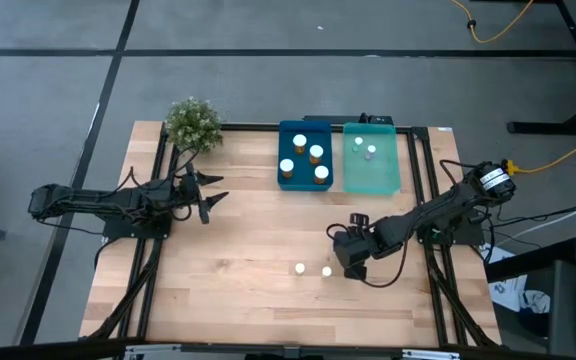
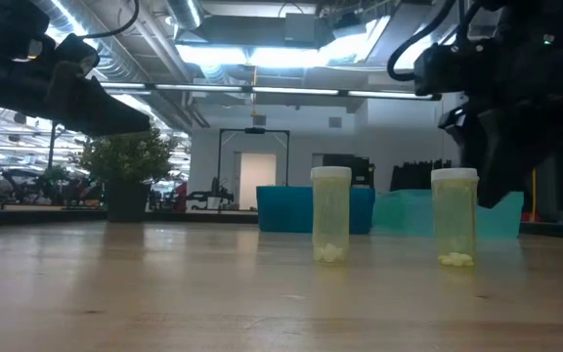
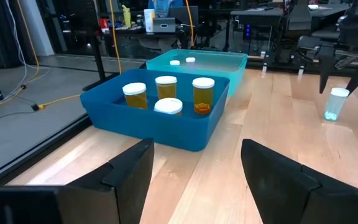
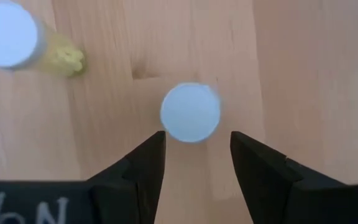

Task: Pick and place medicine bottles into bin by pill shape (circle, oval)
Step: Put the small green medicine bottle into the green bin

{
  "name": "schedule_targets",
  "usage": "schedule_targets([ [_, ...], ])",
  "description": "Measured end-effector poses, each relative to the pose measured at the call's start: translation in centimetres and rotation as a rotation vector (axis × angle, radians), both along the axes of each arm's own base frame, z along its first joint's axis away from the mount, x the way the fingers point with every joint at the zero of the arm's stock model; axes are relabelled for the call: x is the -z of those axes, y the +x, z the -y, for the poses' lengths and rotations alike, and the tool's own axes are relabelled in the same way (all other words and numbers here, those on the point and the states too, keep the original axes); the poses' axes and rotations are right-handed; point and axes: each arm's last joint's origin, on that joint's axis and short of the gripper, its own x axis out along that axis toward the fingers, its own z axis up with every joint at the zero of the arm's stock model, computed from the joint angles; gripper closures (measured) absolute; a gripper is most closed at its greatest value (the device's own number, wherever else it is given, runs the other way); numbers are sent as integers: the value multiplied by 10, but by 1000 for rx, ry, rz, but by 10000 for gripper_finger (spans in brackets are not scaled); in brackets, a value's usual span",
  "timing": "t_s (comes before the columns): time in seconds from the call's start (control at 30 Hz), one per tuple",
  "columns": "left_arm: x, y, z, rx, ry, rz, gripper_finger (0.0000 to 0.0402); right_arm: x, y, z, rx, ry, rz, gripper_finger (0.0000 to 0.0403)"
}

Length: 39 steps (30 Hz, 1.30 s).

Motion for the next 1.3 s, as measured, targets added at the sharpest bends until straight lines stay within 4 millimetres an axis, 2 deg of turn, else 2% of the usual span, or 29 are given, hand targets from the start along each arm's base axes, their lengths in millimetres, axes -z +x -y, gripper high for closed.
schedule_targets([
  [0.63,0,0,0,0,0,0,168,-4,12,1,-86,11,100,220],
  [1.07,0,0,0,0,0,0,168,-4,13,1,-68,16,101,284],
  [1.2,0,0,0,0,0,0,168,-6,13,4,-60,9,87,286],
  [1.3,0,0,0,0,0,0,168,-15,16,7,-40,-36,73,284],
])
